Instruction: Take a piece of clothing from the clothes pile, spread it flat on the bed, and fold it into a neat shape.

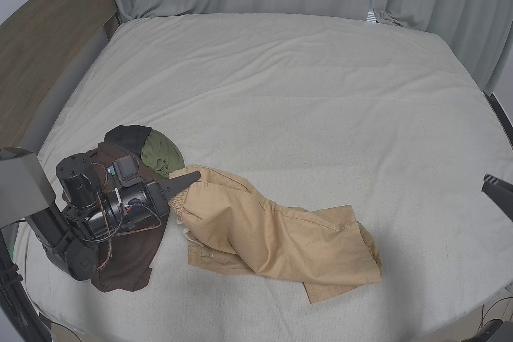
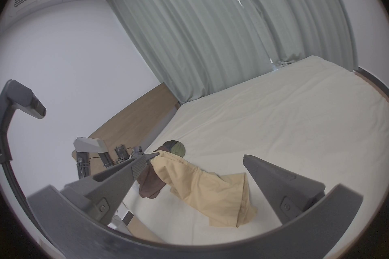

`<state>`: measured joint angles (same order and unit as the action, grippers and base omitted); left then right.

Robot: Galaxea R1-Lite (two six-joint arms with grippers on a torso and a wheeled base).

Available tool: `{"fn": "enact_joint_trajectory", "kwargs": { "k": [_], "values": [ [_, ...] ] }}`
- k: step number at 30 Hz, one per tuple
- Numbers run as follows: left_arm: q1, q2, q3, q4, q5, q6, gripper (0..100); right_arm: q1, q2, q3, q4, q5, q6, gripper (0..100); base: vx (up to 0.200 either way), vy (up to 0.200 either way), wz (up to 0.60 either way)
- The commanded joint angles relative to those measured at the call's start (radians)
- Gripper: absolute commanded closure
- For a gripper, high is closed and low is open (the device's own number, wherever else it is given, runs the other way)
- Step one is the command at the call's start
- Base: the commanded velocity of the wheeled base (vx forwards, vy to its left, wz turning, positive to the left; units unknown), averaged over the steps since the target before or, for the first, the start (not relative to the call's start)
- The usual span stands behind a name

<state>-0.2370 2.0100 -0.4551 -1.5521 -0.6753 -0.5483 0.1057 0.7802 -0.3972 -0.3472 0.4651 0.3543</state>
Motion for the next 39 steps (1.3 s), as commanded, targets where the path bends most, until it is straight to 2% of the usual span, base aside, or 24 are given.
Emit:
{"fn": "enact_joint_trajectory", "kwargs": {
  "k": [1, 7, 15, 23, 26, 30, 32, 39],
  "values": [
    [-0.004, 0.001, 0.003, 0.0, 0.0, 0.001, 100, 0.015, 0.068, -0.068, 0.004, 0.032, -0.001, 0, 0.0, 0.0, 0.0],
    [-0.001, -0.007, 0.003, 0.0, -0.001, -0.001, 100, 0.084, 0.109, -0.107, -0.001, 0.035, 0.0, 0, 0.0, 0.0, 0.0],
    [-0.002, -0.01, 0.001, -0.002, 0.0, 0.001, 100, 0.127, 0.226, -0.175, -0.029, 0.038, 0.002, 0, 0.0, 0.0, 0.0],
    [-0.001, -0.011, 0.001, -0.002, 0.0, 0.001, 100, 0.13, 0.364, -0.12, -0.197, 0.047, 0.009, 0, 0.0, 0.0, 0.0],
    [-0.001, -0.011, 0.0, -0.002, 0.0, 0.001, 100, 0.123, 0.422, -0.092, -0.28, 0.087, 0.025, 0, 0.0, 0.0, 0.0],
    [0.001, -0.01, 0.001, -0.002, 0.0, 0.002, 100, 0.12, 0.458, -0.092, -0.311, 0.09, 0.057, 0, 0.0, 0.0, 0.0],
    [0.005, -0.01, 0.001, -0.002, 0.0, 0.001, 100, 0.12, 0.488, -0.098, -0.326, 0.092, 0.101, 0, 0.0, 0.0, 0.0],
    [0.008, -0.011, 0.003, -0.002, 0.0, 0.002, 100, 0.114, 0.565, -0.098, -0.345, 0.092, 0.134, 0, 0.0, 0.0, 0.0]
  ]
}}
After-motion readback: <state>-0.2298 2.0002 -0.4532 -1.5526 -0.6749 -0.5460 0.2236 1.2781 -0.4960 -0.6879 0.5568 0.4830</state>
